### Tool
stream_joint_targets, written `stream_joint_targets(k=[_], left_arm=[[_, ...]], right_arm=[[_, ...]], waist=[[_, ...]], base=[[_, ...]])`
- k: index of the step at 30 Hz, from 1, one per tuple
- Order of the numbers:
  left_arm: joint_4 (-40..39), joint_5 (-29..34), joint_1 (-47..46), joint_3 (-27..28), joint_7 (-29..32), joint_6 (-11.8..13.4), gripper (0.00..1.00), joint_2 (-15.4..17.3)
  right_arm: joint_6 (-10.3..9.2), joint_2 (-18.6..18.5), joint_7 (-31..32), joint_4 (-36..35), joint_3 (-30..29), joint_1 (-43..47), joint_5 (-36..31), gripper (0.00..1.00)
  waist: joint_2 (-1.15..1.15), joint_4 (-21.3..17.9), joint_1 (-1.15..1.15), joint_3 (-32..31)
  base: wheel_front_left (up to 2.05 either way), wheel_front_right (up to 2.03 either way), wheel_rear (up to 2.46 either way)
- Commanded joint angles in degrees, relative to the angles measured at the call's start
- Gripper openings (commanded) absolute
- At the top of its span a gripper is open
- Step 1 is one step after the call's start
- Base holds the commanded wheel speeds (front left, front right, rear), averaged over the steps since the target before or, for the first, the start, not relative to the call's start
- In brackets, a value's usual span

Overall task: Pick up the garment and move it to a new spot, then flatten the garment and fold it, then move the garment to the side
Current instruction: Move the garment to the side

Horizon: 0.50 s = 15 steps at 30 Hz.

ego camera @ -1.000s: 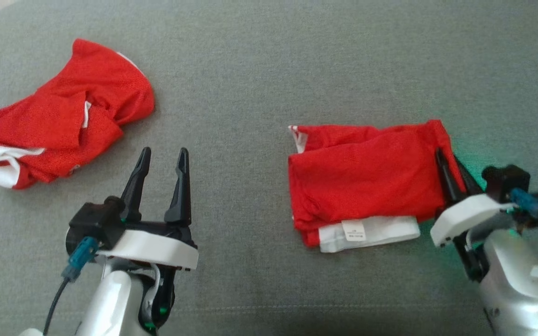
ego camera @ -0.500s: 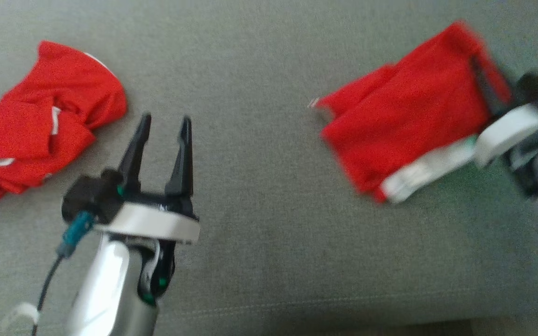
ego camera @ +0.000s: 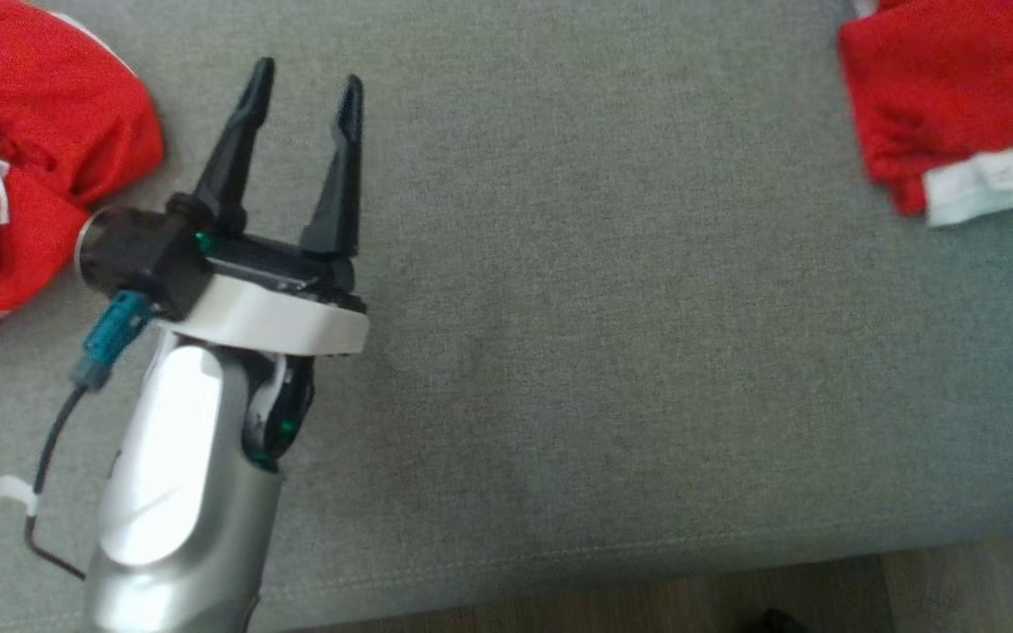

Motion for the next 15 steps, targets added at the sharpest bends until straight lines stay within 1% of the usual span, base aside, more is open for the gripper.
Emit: stream_joint_targets(k=[1,5,6,8,9,15], left_arm=[[-1.97,0.83,-1.32,2.55,-0.29,-0.49,1.0,0.53],[-1.87,1.12,-1.27,3.39,-0.29,-0.89,1.0,0.53],[-1.85,1.13,-1.24,3.48,-0.29,-0.96,1.0,0.53],[-1.81,0.96,-1.17,3.65,-0.29,-1.05,1.0,0.53],[-1.79,0.84,-1.11,3.72,-0.29,-1.07,1.0,0.53],[-1.29,-0.24,-0.12,4.01,-0.29,-0.89,1.0,0.53]], right_arm=[[-0.05,-1.58,-0.46,-1.83,0.27,-1.44,0.06,0.0],[-0.05,-1.05,-0.61,-1.2,-1.4,-2.14,-1.04,0.0],[-0.05,-0.92,-0.61,-0.98,-1.86,-2.22,-1.43,0.17],[-0.05,-0.22,-1.12,-0.91,-2.88,-2.28,-1.78,0.93],[-0.05,0.36,-1.08,-0.81,-3.51,-2.23,-1.27,1.0],[-0.05,1.45,-1.39,-1.3,-4.52,-1.47,-1.5,1.0]], waist=[[0.0,-0.33,-0.01,1.09],[0.0,-0.43,-0.01,1.84],[0.0,-0.45,-0.01,1.92],[0.0,-0.45,-0.01,1.93],[0.0,-0.43,-0.01,1.84],[0.0,-0.21,-0.01,-0.06]], base=[[0.0,0.0,0.0],[0.0,0.0,0.0],[0.0,0.0,0.0],[0.0,0.0,0.0],[0.0,0.0,0.0],[0.0,0.0,0.0]])
